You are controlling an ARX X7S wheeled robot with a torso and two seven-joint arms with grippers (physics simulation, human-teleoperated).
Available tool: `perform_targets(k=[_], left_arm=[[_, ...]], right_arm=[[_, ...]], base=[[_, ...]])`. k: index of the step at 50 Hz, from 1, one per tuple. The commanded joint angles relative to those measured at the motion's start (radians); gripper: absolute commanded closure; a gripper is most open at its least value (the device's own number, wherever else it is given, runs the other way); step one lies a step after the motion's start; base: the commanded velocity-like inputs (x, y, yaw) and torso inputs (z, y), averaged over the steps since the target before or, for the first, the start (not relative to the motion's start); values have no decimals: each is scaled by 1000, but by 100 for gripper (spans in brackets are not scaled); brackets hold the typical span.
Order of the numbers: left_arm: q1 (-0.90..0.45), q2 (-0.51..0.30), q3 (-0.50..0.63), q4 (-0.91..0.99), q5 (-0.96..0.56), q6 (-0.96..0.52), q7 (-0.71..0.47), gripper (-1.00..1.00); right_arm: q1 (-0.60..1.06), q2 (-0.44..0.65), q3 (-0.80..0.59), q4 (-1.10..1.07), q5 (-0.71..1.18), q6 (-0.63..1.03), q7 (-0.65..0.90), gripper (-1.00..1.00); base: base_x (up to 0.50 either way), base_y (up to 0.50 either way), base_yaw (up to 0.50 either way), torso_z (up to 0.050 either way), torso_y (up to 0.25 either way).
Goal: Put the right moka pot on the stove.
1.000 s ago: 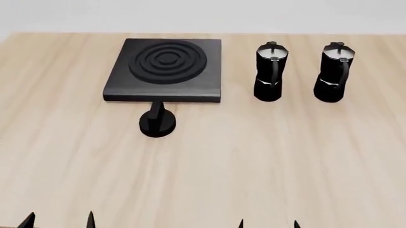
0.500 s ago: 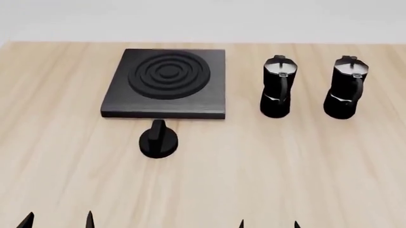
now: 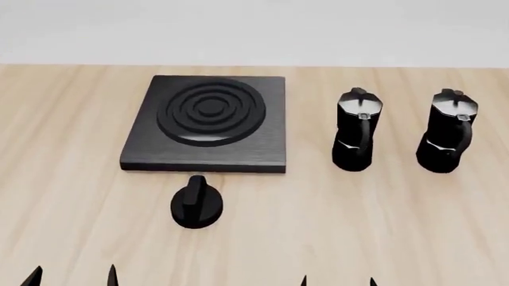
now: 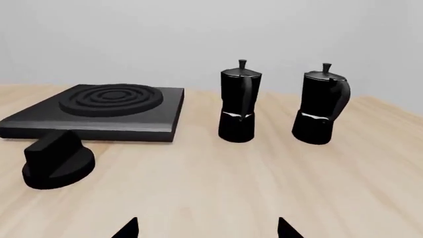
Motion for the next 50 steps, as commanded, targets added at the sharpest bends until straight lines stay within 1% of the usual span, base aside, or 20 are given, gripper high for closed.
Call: perform_targets(k=[1,38,50], left_arm=[[-2,-6,7,2,-6,-1,-7,-100],[-5,-21,27,-4,-19,9,-25,-100],[-6,-26,33,-4,-24,10,-30,-100]], right_arm=[[4,5,-4,6,8,-3,6,-100],[9,21,-26,21,18,-17,21,-100],[10,26,-29,20,25,-15,28,-100]], base=[[207,0,0,0,0],[216,0,0,0,0],[279,0,0,0,0]])
